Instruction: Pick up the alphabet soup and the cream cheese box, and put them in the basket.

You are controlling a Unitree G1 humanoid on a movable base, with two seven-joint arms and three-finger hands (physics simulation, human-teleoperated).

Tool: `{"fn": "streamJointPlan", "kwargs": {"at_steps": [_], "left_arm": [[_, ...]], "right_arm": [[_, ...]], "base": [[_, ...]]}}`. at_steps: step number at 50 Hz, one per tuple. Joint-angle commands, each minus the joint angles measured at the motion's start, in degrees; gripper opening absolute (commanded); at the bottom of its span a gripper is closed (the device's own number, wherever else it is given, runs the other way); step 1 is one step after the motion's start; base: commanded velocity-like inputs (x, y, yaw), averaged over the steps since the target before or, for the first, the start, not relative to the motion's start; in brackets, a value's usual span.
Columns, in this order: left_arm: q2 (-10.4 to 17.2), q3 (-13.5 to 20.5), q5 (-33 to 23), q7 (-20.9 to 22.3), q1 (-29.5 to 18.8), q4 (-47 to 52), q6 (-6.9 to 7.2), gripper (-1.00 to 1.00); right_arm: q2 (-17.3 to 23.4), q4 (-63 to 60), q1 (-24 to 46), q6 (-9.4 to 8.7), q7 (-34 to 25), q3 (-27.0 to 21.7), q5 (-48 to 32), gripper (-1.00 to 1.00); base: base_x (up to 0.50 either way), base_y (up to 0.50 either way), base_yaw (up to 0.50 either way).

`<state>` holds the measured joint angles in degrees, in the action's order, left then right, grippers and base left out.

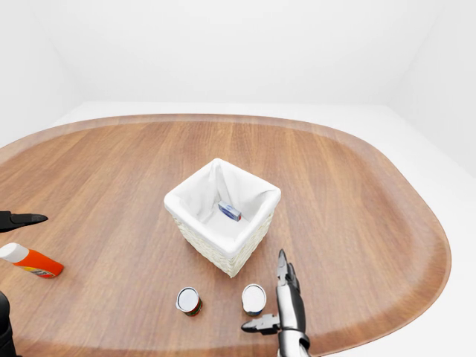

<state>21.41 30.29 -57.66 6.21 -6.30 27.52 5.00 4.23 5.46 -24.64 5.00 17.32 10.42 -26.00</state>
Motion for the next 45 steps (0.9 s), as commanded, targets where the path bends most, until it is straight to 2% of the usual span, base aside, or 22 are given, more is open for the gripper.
{"fn": "streamJointPlan", "kwargs": {"at_steps": [1, 6, 28, 45], "left_arm": [[0.06, 0.02, -0.09, 0.24, -0.03, 0.09, 0.00, 1.00], [0.00, -0.01, -0.08, 0.08, -0.02, -0.12, 0.00, 1.00], [0.08, -0.23, -0.53, 1.76, -0.32, 0.74, 0.00, 1.00], [0.08, -0.15, 0.08, 0.44, -0.13, -0.41, 0.00, 1.00]], "right_arm": [[-1.24, 7.11, 3.46, 0.00, 1.46, -0.49, -0.74, 1.00], [-1.77, 5.28, 3.59, 0.00, 0.91, -0.31, -0.77, 1.00], [-2.78, 12.50, 7.47, 0.00, 2.46, 0.38, -1.21, 1.00], [-3.49, 19.82, 10.95, 0.00, 4.09, -0.14, -1.12, 1.00]], "base": [[0.00, 0.00, 0.00], [0.00, 0.00, 0.00], [0.00, 0.00, 0.00], [0.00, 0.00, 0.00]]}}
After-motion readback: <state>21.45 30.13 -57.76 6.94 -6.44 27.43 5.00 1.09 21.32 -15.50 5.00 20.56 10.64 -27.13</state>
